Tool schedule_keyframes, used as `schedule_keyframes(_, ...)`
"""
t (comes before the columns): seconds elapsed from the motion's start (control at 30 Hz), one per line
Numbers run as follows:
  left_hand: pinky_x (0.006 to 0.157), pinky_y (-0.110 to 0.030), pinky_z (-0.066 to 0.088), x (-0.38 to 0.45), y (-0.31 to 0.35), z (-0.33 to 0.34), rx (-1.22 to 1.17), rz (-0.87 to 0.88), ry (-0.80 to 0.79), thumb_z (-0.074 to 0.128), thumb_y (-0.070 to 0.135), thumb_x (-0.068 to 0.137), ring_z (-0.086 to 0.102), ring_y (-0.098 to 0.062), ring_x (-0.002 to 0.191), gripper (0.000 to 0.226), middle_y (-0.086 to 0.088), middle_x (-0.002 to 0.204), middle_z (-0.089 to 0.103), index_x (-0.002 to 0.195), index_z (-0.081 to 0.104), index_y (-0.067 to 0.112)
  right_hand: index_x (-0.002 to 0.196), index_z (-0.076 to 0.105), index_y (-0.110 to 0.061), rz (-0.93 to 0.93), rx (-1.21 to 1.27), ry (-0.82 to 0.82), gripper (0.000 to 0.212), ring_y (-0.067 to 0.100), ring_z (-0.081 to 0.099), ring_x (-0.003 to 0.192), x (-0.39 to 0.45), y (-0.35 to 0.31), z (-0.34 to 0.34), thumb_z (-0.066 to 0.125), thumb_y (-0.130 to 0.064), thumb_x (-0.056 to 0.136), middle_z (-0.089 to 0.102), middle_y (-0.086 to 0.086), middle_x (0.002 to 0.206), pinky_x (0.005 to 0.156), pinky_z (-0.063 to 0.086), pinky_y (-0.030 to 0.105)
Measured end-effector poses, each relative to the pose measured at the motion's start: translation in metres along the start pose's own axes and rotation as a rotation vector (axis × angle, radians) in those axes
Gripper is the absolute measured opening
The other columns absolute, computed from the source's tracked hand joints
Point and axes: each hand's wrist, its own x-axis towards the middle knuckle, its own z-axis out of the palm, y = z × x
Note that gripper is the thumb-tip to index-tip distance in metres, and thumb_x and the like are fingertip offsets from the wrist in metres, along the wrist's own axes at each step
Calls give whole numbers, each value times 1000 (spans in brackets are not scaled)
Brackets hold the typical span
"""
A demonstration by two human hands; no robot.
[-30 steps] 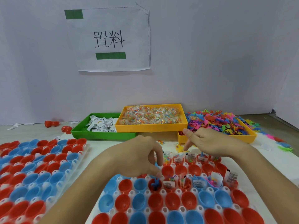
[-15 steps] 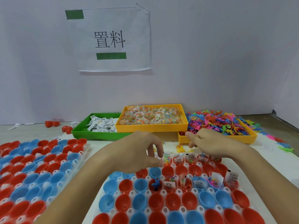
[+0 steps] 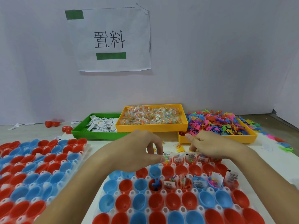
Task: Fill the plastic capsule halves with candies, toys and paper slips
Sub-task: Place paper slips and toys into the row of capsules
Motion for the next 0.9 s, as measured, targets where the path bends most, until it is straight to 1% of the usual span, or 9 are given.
schedule_keyframes(0.07,61,-15,46,0,0,0,7,0,3,66,49,88,61,1,70,15,18,79,66,91,68,35,97,70,6,12,-20,34,73,34,69,101,3,6,1,28,-53,104,72,21,110,95,52,50)
schedule_keyframes(0.17,62,-15,47,0,0,-1,12,0,9,65,49,89,61,1,71,16,16,80,67,92,68,34,65,56,-5,-18,-60,116,66,40,68,98,4,9,0,30,-49,105,70,25,110,90,53,51)
schedule_keyframes(0.23,61,-14,45,0,0,0,12,3,12,65,47,89,60,1,70,16,17,78,66,92,69,33,77,65,-6,-69,-55,123,64,29,70,96,4,7,-1,29,-50,105,72,18,109,91,52,46)
schedule_keyframes(0.3,58,-10,42,-1,1,0,15,8,17,65,46,89,59,2,69,15,17,75,64,92,69,32,94,74,-23,-107,-14,63,59,14,67,104,0,-2,0,26,-56,103,73,2,114,95,49,36)
schedule_keyframes(0.37,58,-9,41,-1,1,0,21,12,20,65,46,89,58,3,68,15,19,73,63,91,69,31,102,73,-36,-118,3,-22,58,9,61,113,-4,-12,2,21,-61,100,68,-7,123,101,44,34)
schedule_keyframes(0.5,60,-11,42,0,2,-1,27,12,16,64,48,90,59,2,71,17,18,76,65,92,69,32,116,72,-26,-64,-27,-112,66,2,54,105,-7,-18,5,18,-59,101,66,-13,125,95,38,25)
schedule_keyframes(0.57,59,-10,41,-1,2,0,21,10,13,63,48,90,59,2,71,17,18,76,65,92,68,32,117,73,-18,-42,-34,-115,70,1,57,100,-7,-18,5,19,-59,101,69,-15,115,93,39,25)
schedule_keyframes(0.7,58,-10,40,-1,2,1,24,8,14,63,48,90,60,2,72,17,18,80,66,93,69,32,112,72,-17,-34,-25,-84,67,15,64,108,-4,-13,3,21,-60,101,71,6,117,103,46,36)
schedule_keyframes(0.9,59,-9,42,-1,2,1,26,9,16,63,48,90,59,2,73,17,16,82,67,93,69,32,106,63,-21,-68,74,-47,49,6,61,100,-3,-10,-1,29,-56,102,67,-9,109,88,46,27)
